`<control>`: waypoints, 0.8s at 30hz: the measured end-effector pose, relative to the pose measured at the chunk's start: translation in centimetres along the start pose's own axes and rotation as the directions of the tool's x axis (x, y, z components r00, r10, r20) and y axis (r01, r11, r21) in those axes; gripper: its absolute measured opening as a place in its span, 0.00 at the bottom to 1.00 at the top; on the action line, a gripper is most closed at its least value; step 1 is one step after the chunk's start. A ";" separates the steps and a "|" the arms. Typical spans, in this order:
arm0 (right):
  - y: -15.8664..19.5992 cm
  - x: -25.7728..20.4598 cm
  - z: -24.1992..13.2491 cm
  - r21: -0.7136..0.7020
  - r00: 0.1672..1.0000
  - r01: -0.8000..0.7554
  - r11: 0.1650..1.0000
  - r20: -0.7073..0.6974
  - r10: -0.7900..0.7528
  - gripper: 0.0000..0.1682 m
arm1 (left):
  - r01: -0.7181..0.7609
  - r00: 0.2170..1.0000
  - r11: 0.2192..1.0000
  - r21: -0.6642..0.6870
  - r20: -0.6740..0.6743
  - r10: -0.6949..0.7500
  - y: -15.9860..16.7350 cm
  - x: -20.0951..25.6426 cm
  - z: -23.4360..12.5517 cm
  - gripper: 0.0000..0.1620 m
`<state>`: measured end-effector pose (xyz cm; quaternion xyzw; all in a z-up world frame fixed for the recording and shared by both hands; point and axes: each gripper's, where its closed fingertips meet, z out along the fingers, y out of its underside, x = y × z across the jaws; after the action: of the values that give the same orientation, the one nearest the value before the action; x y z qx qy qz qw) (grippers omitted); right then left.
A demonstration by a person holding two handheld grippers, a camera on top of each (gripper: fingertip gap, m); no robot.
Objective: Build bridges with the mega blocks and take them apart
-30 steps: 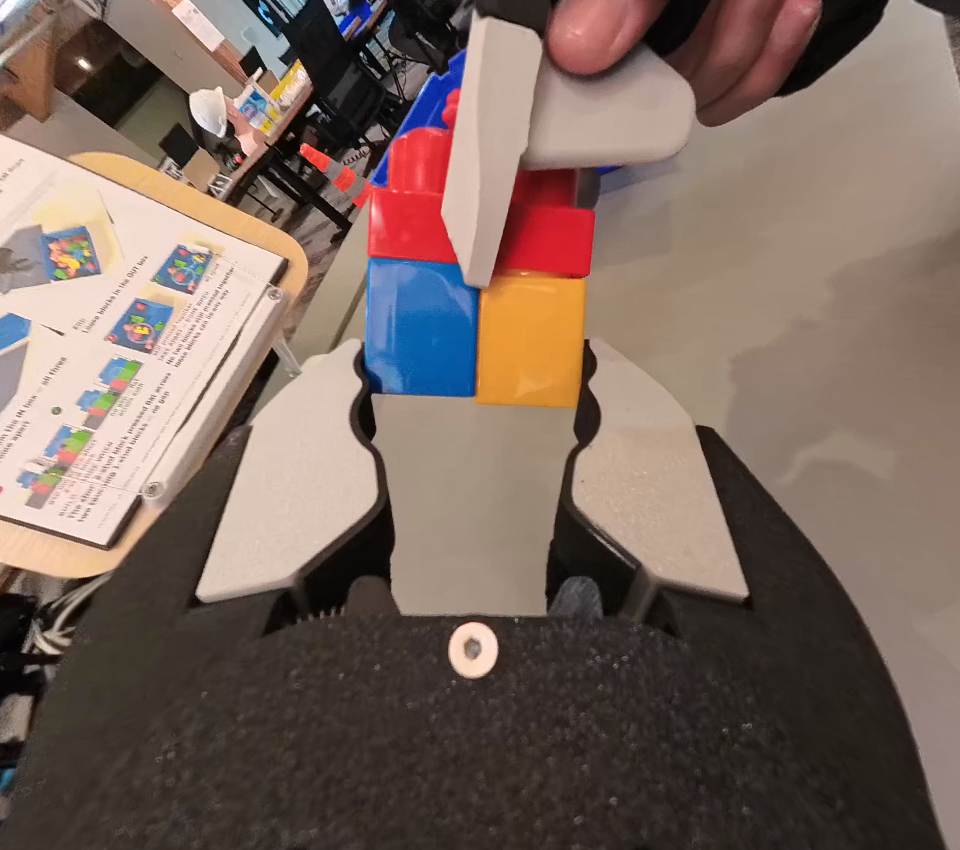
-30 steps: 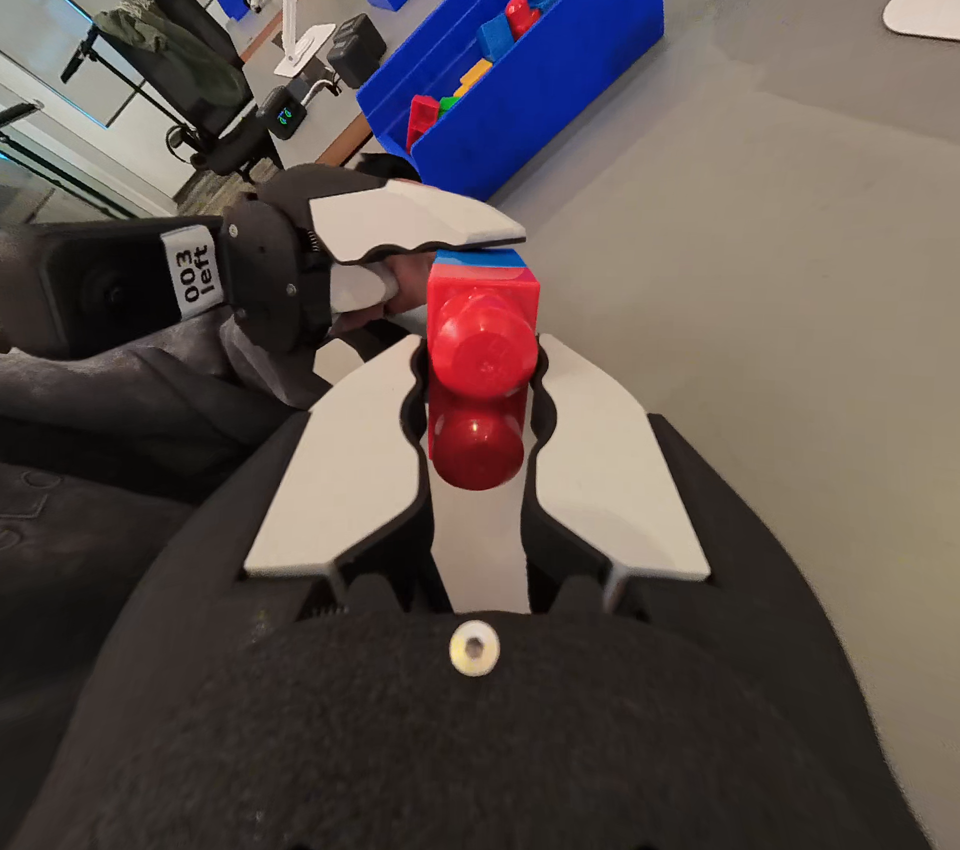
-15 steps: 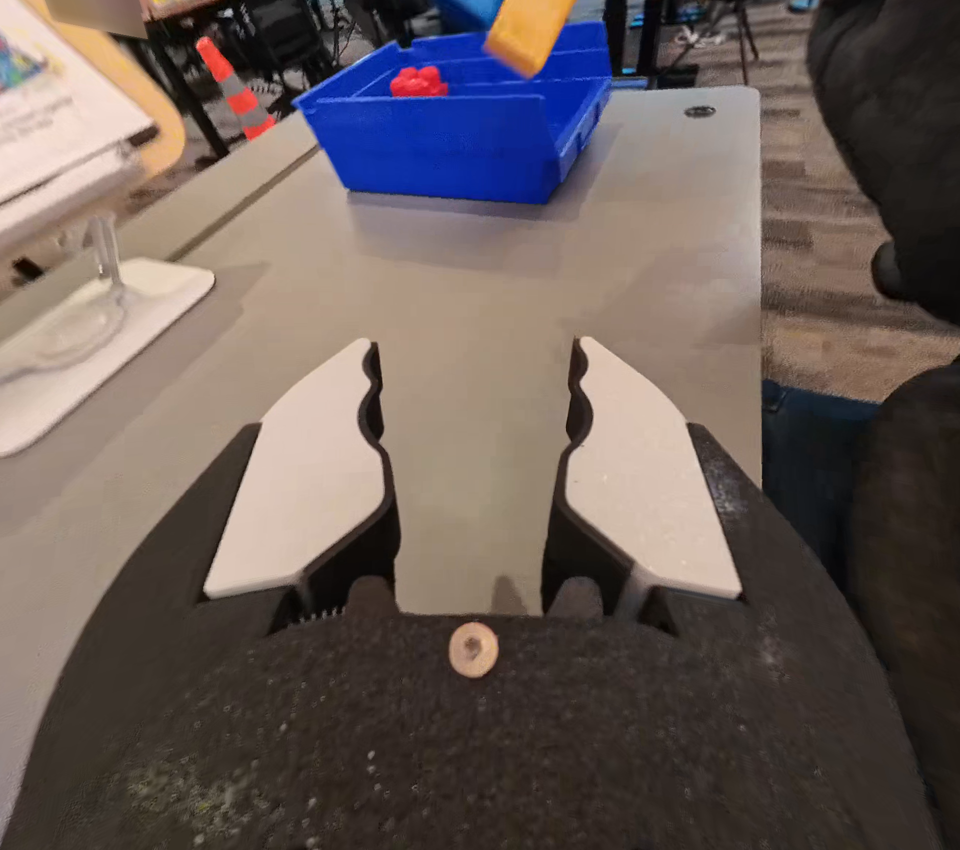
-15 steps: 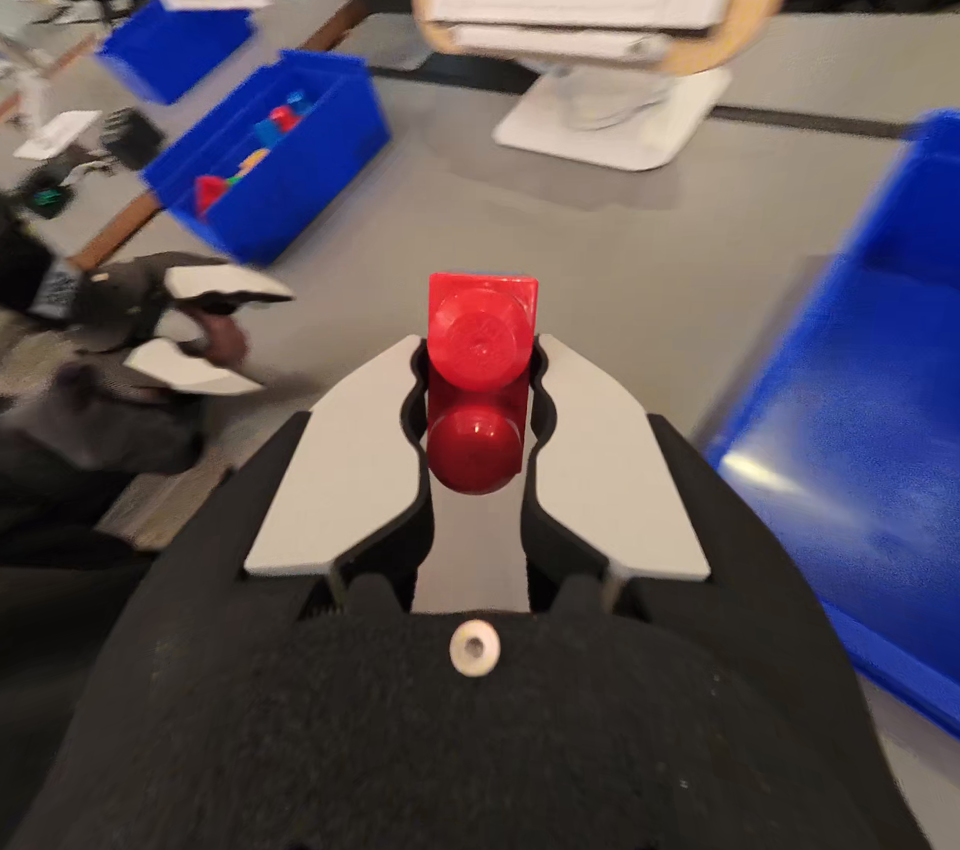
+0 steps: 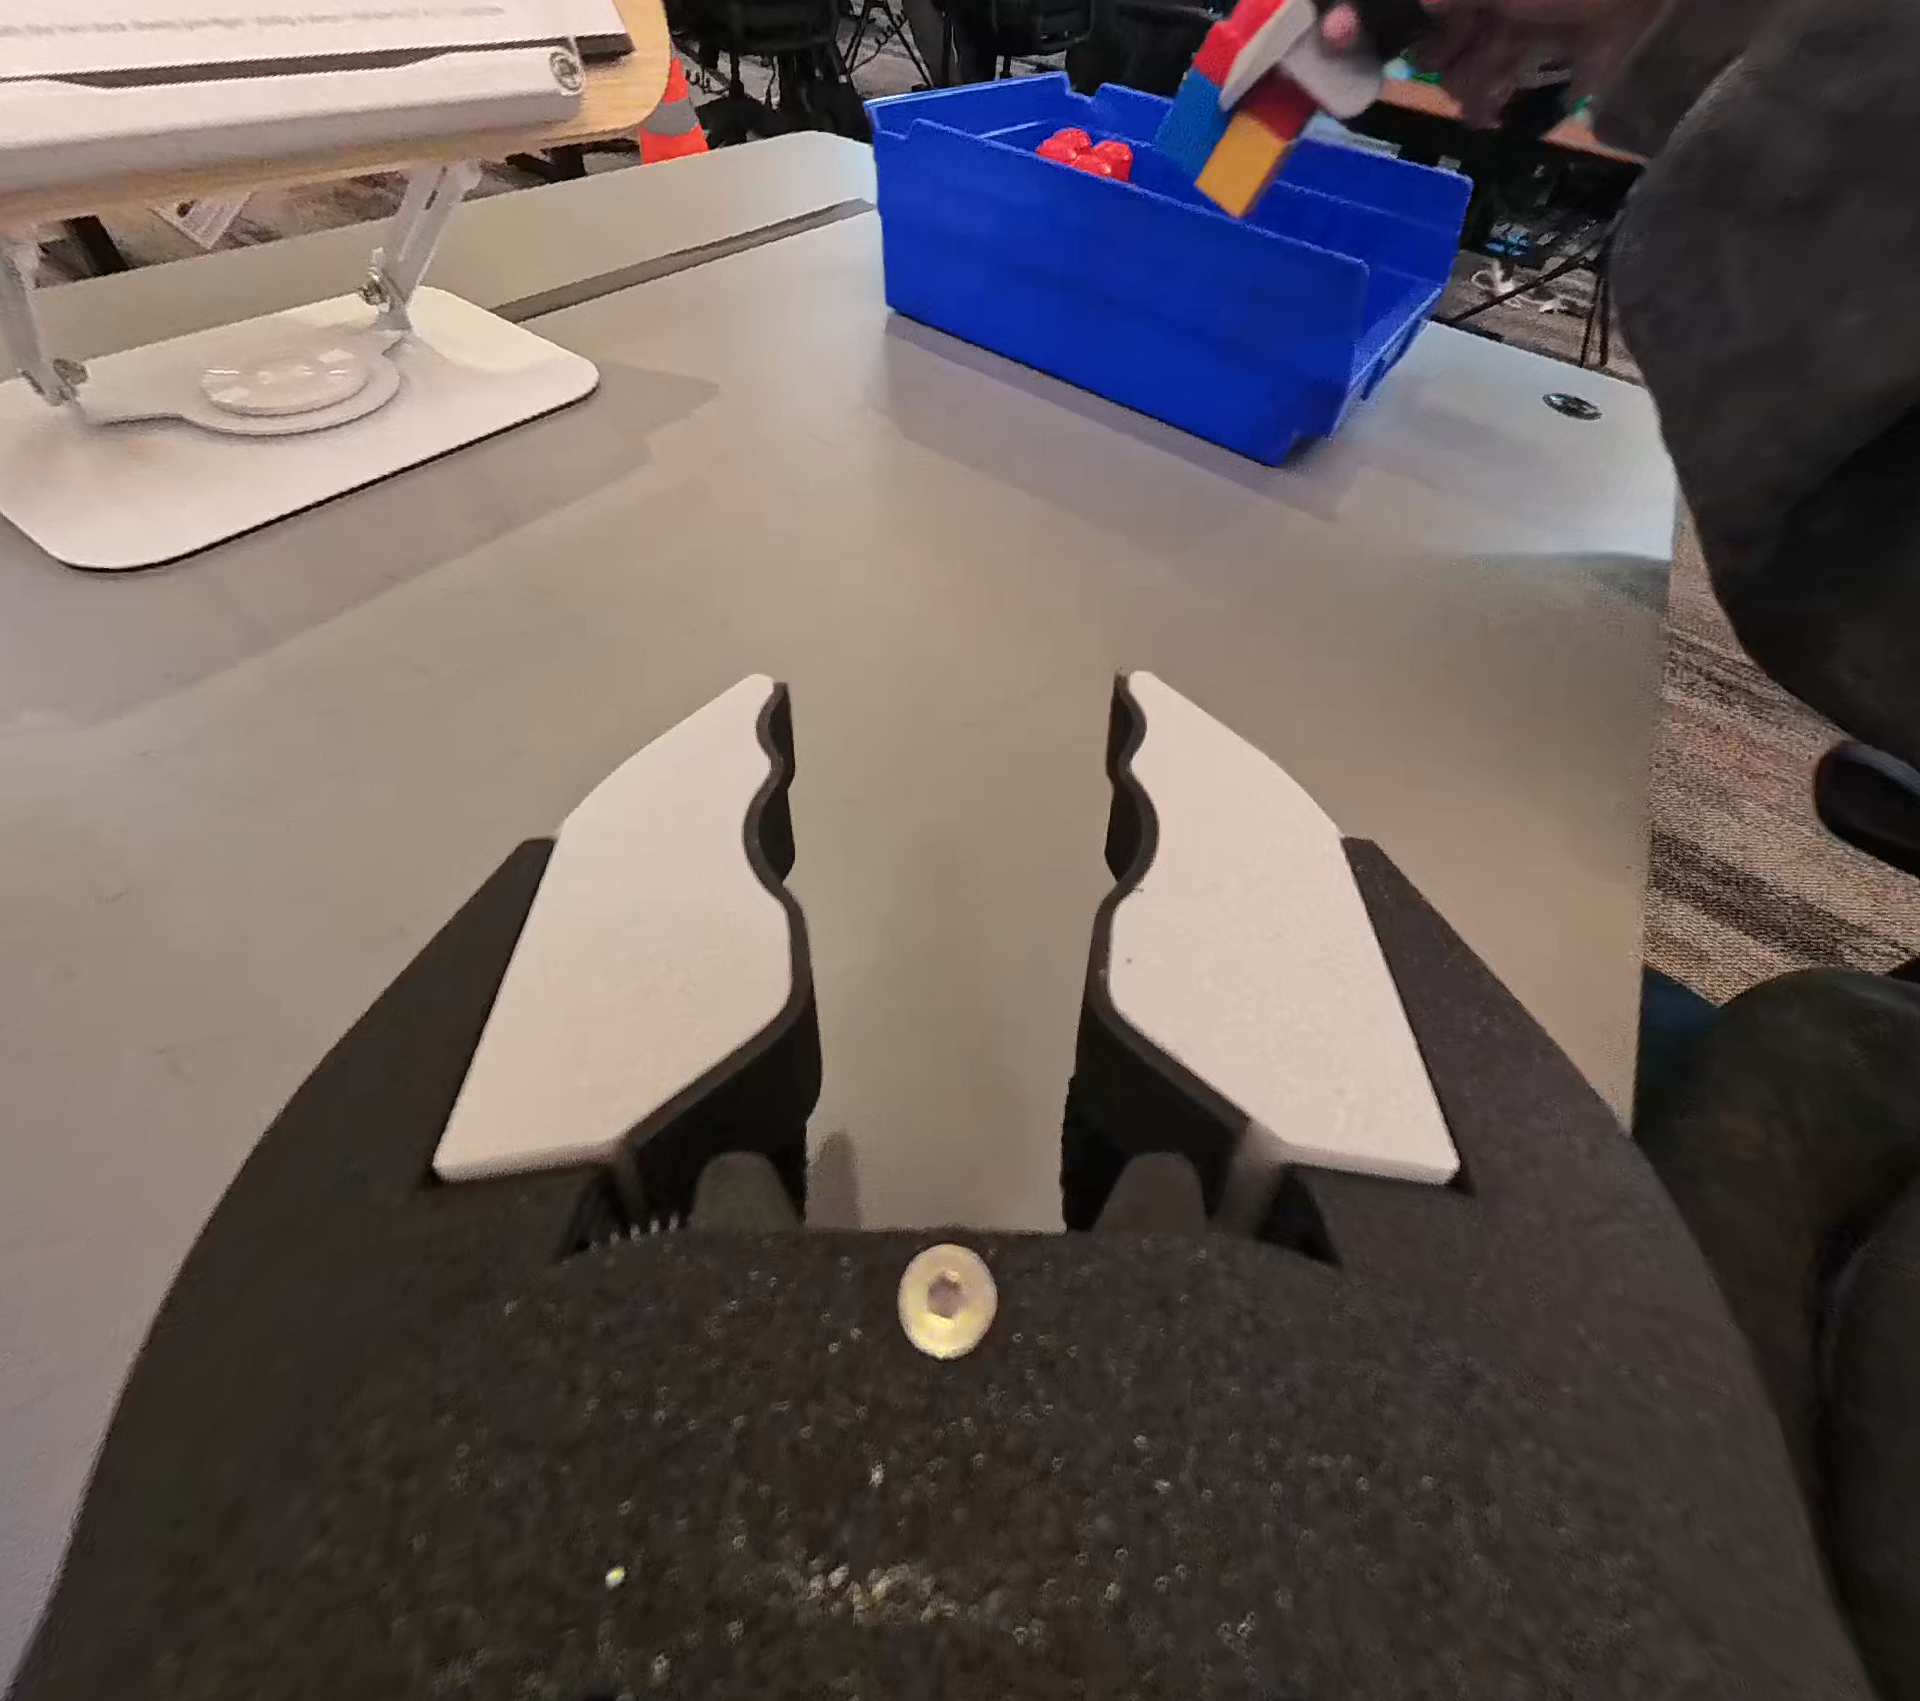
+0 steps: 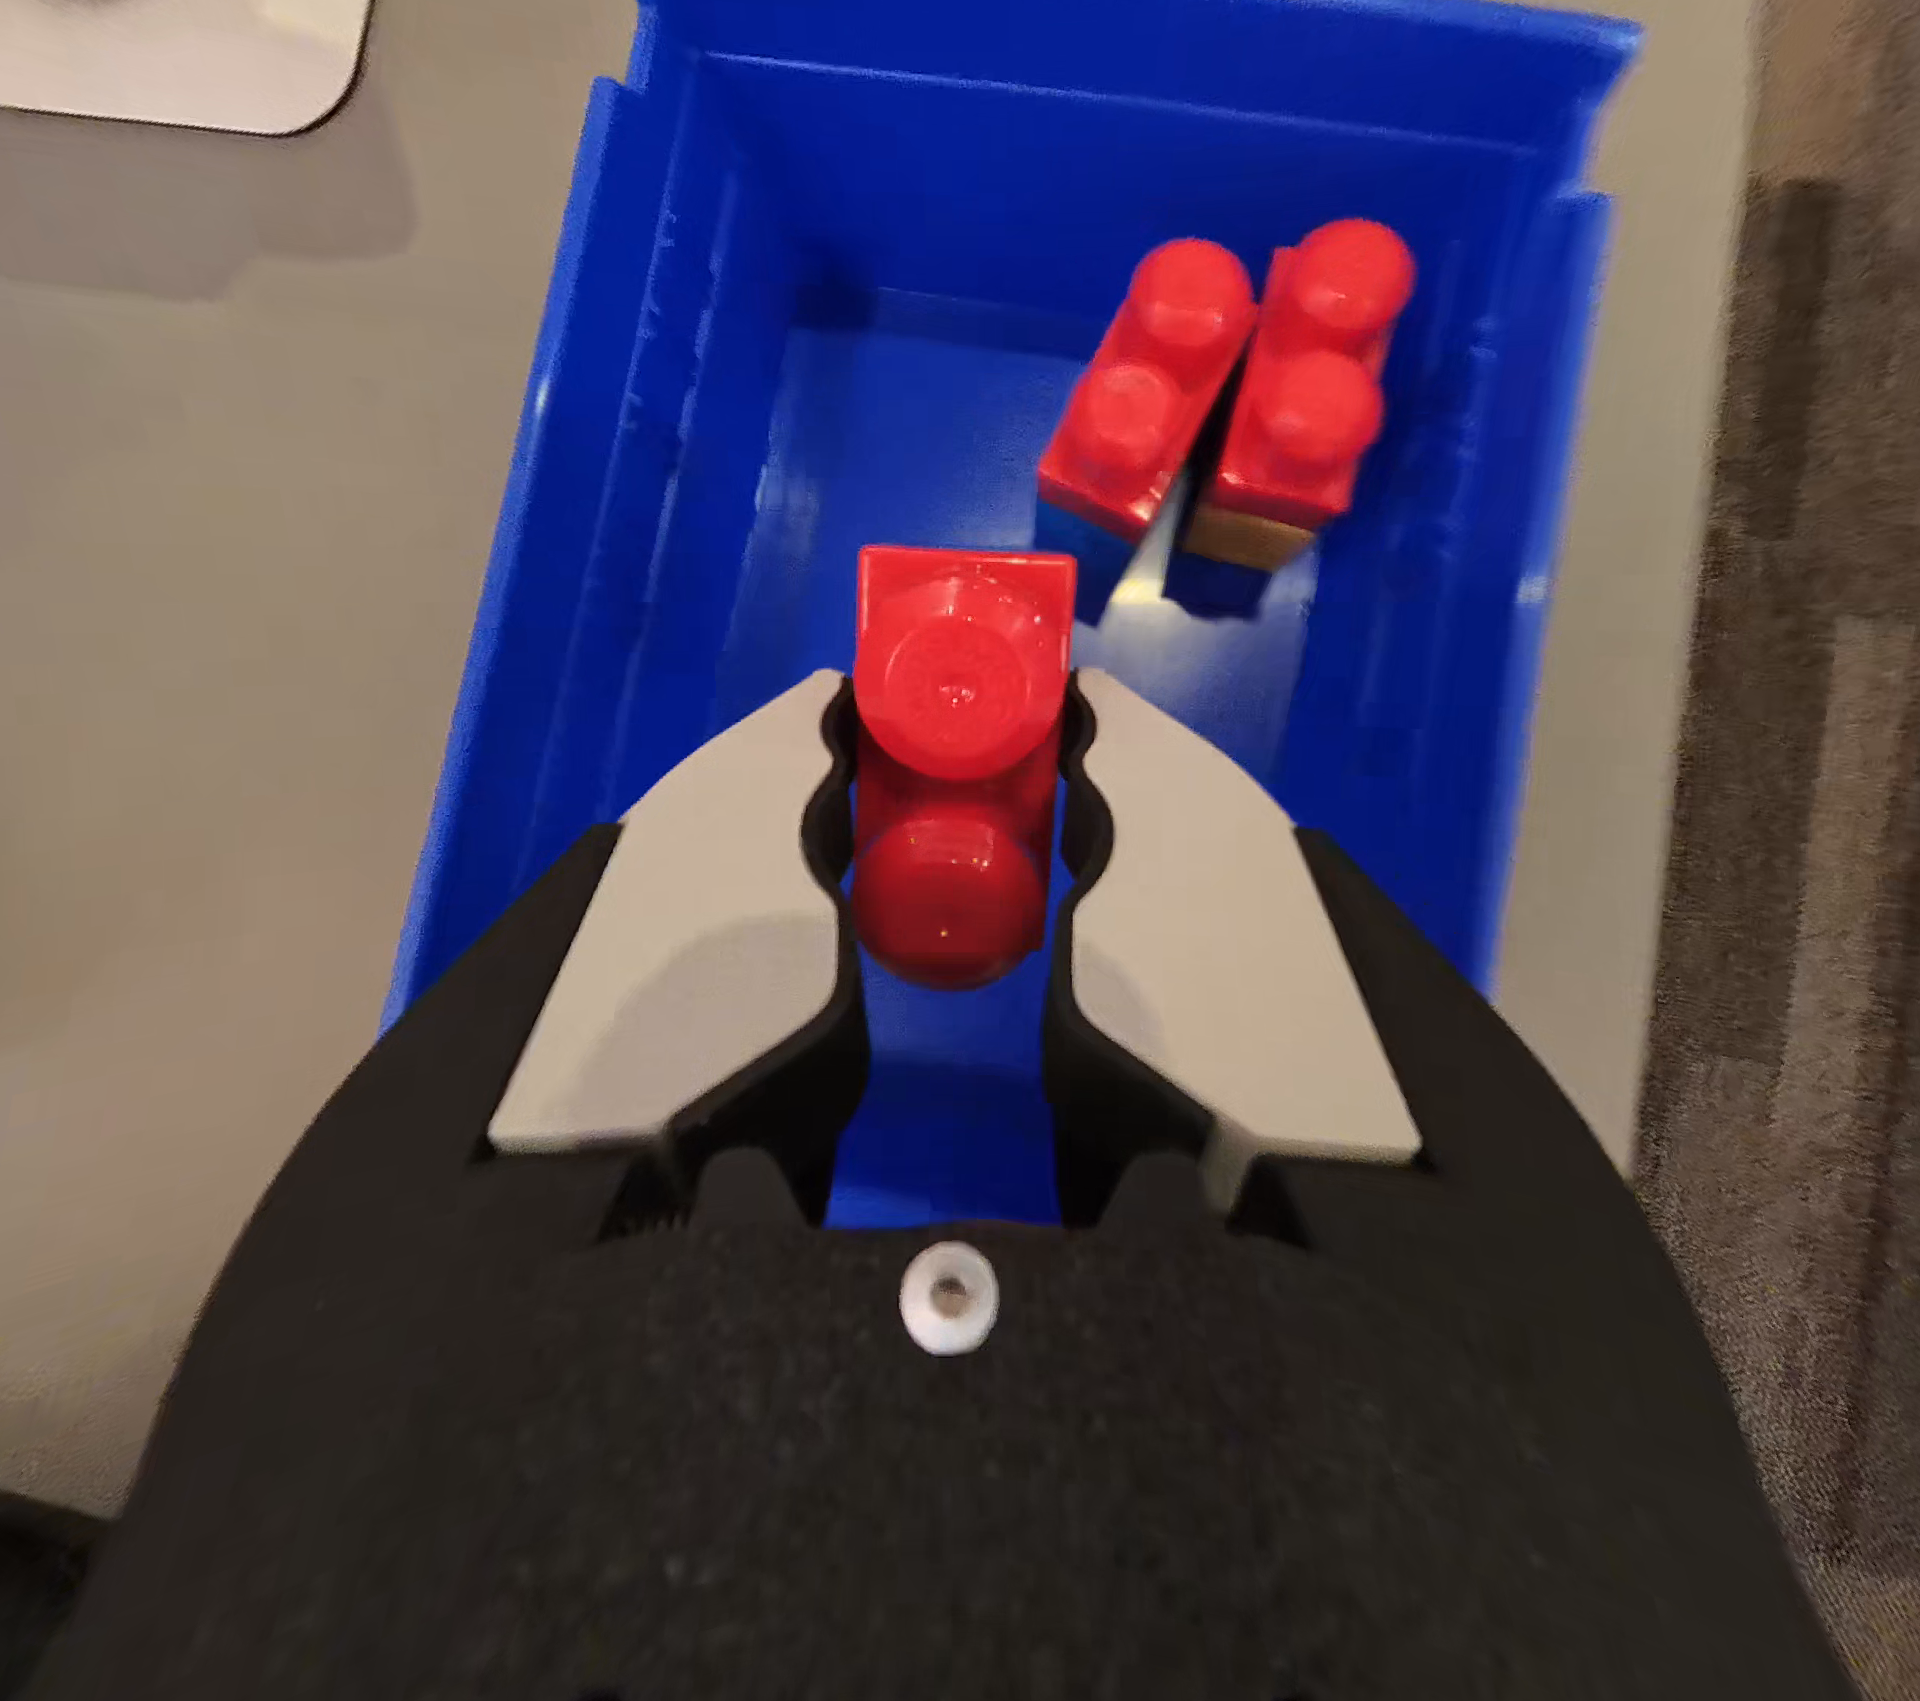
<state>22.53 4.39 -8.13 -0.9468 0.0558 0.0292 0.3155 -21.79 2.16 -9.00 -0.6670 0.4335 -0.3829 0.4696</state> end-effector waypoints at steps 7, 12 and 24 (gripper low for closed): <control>-3.5 -0.8 8.5 -0.181 0.996 0.056 0.982 -0.056 -0.067 0.22 | 0.002 1.000 1.000 -0.016 -0.016 -0.002 0.5 0.0 0.6 0.35; -3.9 1.6 10.4 -0.284 0.985 0.018 0.959 -0.158 -0.065 0.22 | -0.005 1.000 1.000 -0.020 -0.018 0.005 0.7 -0.1 0.6 0.35; -3.4 2.2 11.0 -0.331 0.993 -0.004 0.944 -0.115 -0.036 0.28 | 0.041 0.999 0.999 -0.015 -0.017 -0.041 0.7 -0.8 0.4 0.36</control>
<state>24.88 13.49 -15.08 -0.9868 0.0611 -0.0212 0.1487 -21.81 2.91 -9.90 -0.6757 0.4268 -0.3951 0.4530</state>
